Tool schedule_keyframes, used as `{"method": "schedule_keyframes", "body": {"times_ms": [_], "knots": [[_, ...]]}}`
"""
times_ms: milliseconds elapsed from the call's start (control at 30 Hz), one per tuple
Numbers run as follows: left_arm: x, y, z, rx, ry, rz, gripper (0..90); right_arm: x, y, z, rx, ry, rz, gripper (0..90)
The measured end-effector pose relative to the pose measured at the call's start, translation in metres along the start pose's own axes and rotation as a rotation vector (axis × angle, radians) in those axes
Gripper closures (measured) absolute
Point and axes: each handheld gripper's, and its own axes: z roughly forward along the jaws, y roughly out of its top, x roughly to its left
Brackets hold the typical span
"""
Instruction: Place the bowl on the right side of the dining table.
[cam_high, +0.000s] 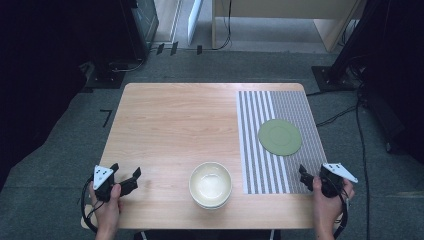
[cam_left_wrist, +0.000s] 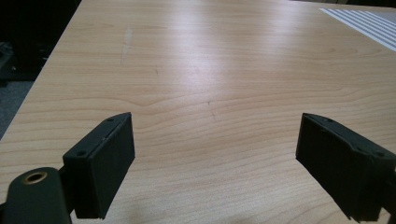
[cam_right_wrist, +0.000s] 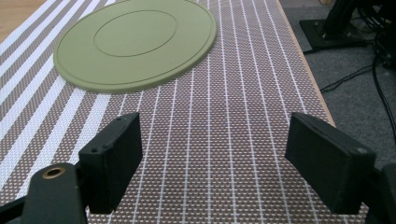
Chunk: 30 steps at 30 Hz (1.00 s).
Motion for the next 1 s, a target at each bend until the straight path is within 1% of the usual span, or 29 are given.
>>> {"method": "schedule_keyframes", "body": {"times_ms": [33,67,100,167,267,333,467,500,600,633,667,767,833,867,900,933,967,1000], "knots": [[0.000,0.000,0.000,-0.001,0.000,0.001,11.6,-0.001,0.000,-0.001,-0.006,-0.005,0.012,19.5],[0.000,0.000,0.000,-0.001,0.000,0.001,11.6,-0.001,0.000,-0.001,-0.006,-0.005,0.012,19.5],[0.000,0.000,0.000,0.000,0.000,-0.001,11.6,-0.001,-0.001,-0.002,-0.015,-0.007,0.028,20.5],[0.002,0.001,-0.001,-0.002,0.004,-0.014,11.6,-0.003,-0.001,-0.002,-0.020,0.001,0.049,20.5],[0.002,0.002,-0.001,-0.004,0.008,-0.022,11.6,-0.003,0.000,-0.002,-0.021,0.004,0.054,20.4],[0.003,0.002,-0.001,-0.004,0.009,-0.023,11.6,-0.002,0.001,-0.004,-0.029,0.006,0.067,20.4],[0.003,0.003,-0.001,-0.007,0.013,-0.032,11.6,-0.001,0.004,-0.007,-0.051,0.009,0.076,20.2],[0.003,0.004,-0.001,-0.011,0.005,-0.042,11.6,0.000,0.006,-0.009,-0.064,0.014,0.084,20.1],[0.000,0.005,-0.001,-0.013,-0.001,-0.044,11.6,0.002,0.009,-0.012,-0.081,0.020,0.078,20.1],[-0.003,0.007,-0.002,-0.023,-0.011,-0.043,11.6,0.003,0.010,-0.013,-0.083,0.022,0.078,20.1],[-0.003,0.007,-0.002,-0.023,-0.011,-0.043,11.6,0.003,0.010,-0.013,-0.083,0.022,0.078,20.1],[-0.009,0.011,-0.004,-0.036,-0.027,-0.039,11.6,0.008,0.013,-0.015,-0.089,0.027,0.063,20.1],[-0.015,0.016,-0.005,-0.048,-0.037,-0.026,11.6,0.012,0.017,-0.017,-0.105,0.033,0.056,20.1],[-0.015,0.016,-0.005,-0.048,-0.037,-0.026,11.6,0.012,0.017,-0.017,-0.105,0.033,0.056,20.1],[-0.020,0.019,-0.006,-0.052,-0.040,-0.011,11.6,0.016,0.019,-0.019,-0.113,0.043,0.056,20.2],[-0.020,0.019,-0.006,-0.052,-0.040,-0.011,11.6,0.018,0.020,-0.019,-0.113,0.048,0.055,20.5],[-0.025,0.022,-0.007,-0.057,-0.058,-0.005,11.6,0.019,0.021,-0.020,-0.113,0.058,0.052,20.5],[-0.025,0.022,-0.007,-0.057,-0.058,-0.005,11.6,0.019,0.021,-0.020,-0.113,0.058,0.052,20.5]]}}
